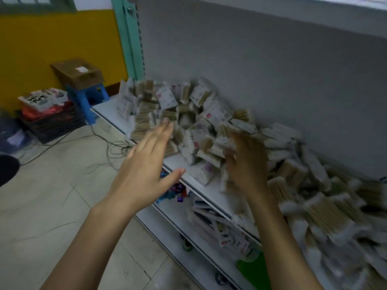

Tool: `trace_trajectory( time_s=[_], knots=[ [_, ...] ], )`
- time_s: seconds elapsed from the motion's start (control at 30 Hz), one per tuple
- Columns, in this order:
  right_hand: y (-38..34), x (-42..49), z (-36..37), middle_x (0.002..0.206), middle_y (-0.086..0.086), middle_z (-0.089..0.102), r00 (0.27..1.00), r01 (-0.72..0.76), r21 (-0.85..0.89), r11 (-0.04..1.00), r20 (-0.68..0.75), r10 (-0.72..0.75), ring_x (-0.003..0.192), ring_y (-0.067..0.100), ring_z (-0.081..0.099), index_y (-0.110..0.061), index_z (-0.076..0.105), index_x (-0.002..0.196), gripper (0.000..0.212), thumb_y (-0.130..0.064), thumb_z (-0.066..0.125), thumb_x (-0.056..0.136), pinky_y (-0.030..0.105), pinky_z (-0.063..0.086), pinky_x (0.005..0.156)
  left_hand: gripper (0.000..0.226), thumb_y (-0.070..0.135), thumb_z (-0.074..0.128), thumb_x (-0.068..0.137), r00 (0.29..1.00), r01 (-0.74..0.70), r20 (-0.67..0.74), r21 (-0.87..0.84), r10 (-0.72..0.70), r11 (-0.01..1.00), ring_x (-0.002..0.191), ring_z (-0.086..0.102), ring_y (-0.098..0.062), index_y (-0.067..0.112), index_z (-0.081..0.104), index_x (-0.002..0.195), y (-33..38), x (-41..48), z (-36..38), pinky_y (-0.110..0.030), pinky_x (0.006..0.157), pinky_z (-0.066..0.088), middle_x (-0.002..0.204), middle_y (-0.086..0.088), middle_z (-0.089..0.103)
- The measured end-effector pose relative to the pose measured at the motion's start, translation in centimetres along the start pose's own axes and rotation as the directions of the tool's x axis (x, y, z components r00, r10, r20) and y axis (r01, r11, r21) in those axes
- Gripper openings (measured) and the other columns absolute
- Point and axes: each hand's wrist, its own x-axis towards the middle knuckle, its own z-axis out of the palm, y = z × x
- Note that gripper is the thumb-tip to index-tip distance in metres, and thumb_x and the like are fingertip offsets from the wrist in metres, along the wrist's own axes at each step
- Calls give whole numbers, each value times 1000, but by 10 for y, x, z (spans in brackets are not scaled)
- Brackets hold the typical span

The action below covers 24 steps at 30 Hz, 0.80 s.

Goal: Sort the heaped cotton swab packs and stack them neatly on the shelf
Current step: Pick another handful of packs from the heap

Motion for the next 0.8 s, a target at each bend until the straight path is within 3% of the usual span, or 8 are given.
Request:
trace_trajectory(
  time_s=[0.13,0.27,0.37,0.47,0.57,0.63,0.7,0.8],
  knots=[
    [10,22,18,128,12,60,1000,-10,-51,999,14,11,117,31,57,-12,56,132,40,-16,57,92,45,41,103,83,61,44,86,987,-144,61,-93,150,985,142,25,-20,20,18,153,-10,43,17,-38,113,26,159,-2,20],
    [4,23,20,102,11,71,966,-2,45,999,-257,14,88,26,66,-6,68,113,30,-5,50,89,31,48,87,84,62,43,85,945,-282,117,-181,305,942,144,18,-17,22,14,153,-26,83,31,-26,113,14,160,-2,14],
    [-17,27,17,113,3,65,927,-39,137,990,-366,87,101,10,57,-8,63,121,33,-9,44,94,22,41,96,87,53,55,85,898,-385,112,-268,426,883,141,3,-2,26,5,151,-41,118,33,-23,113,8,157,8,4],
    [-59,41,9,118,-8,57,957,-20,221,975,-277,82,107,0,51,-20,57,123,35,-18,37,95,7,34,98,96,45,71,81,820,-496,111,-353,562,793,135,5,7,30,4,149,-58,150,25,-18,113,9,152,16,7],
    [-112,56,7,114,-14,63,984,-22,346,938,-157,81,102,1,60,-28,58,117,28,-27,39,97,12,44,90,84,42,77,77,807,-374,187,-571,560,731,108,37,17,44,22,140,-78,176,6,7,86,28,124,31,40],
    [-136,64,11,106,-27,65,970,-76,400,913,-184,161,97,-7,61,-32,60,113,23,-28,45,97,10,47,82,48,40,78,75,803,-295,224,-657,553,694,93,55,13,47,55,116,-93,189,5,1,74,40,101,34,57],
    [-142,63,19,103,-30,64,920,-167,401,900,-265,289,96,-9,60,-28,62,114,25,-22,45,97,7,44,80,24,36,80,75,813,-236,195,-751,549,617,83,61,11,44,64,91,-105,193,12,-5,70,46,84,31,63],
    [-121,41,27,116,1,66,861,-386,-24,922,-368,351,106,19,62,-13,61,123,36,-15,44,92,29,50,87,24,29,77,80,819,-109,206,-860,535,498,84,61,16,46,62,89,-119,187,24,-5,71,47,81,36,63]
  ],
)
